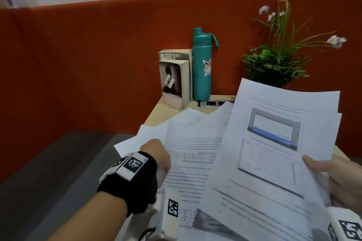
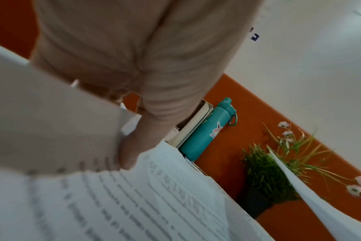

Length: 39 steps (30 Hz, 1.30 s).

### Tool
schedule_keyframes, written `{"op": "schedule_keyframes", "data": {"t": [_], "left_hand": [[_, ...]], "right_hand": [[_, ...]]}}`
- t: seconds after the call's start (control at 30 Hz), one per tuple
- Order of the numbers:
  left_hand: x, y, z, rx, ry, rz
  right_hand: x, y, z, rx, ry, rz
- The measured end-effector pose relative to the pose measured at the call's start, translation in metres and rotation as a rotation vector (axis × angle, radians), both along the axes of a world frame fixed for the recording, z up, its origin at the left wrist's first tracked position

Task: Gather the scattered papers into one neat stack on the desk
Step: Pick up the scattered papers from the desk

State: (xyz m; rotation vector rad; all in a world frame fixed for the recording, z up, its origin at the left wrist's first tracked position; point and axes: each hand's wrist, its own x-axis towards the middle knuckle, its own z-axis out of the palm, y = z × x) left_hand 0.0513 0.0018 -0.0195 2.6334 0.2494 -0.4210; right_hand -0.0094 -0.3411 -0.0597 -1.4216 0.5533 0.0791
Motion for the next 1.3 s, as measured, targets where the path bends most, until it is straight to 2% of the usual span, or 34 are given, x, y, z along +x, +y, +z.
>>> {"op": "schedule_keyframes", "data": {"t": [0.1,0.23,0.33,0.4,0.47,0.57,0.77,0.8,0.9,1.0,1.13,1.3], "left_hand": [[-0.005,0.004,-0.005,-0.247,-0.145,0.015],[-0.013,0.013,-0.011,-0.442,-0.067,0.004],[-0.005,0.028,-0.001,-0.614,-0.152,0.037],[-0.003,0.029,0.004,-0.726,-0.095,0.052],[-0.005,0.024,0.000,-0.795,-0.034,0.024],[-0.003,0.019,-0.003,-0.894,-0.052,0.040],[-0.001,0.026,-0.004,-0.953,-0.058,0.048],[-0.002,0.026,-0.006,-0.974,-0.048,0.054],[-0.003,0.023,-0.010,-1.065,-0.041,0.047],[-0.005,0.021,-0.012,-1.186,-0.062,0.099],[-0.009,0.014,-0.008,-1.240,-0.067,0.094],[-0.013,0.011,0.006,-1.175,-0.069,-0.102]], "right_hand": [[-0.005,0.007,0.008,0.025,-0.002,0.002],[-0.005,0.014,0.013,-0.007,-0.001,0.046],[-0.003,0.018,0.022,-0.091,-0.034,0.060],[0.000,0.021,0.028,-0.116,-0.062,0.074],[0.002,0.030,0.030,-0.100,-0.065,0.119],[0.006,0.049,0.030,-0.089,-0.084,0.173],[0.011,0.068,0.041,0.029,-0.160,0.218],[0.012,0.073,0.040,-0.015,-0.141,0.219],[0.023,0.092,0.030,-0.343,-0.061,0.219],[0.030,0.112,0.029,-0.451,-0.047,0.188],[0.036,0.128,0.034,-0.448,-0.104,0.185],[0.034,0.136,0.036,-0.295,-0.174,0.217]]}}
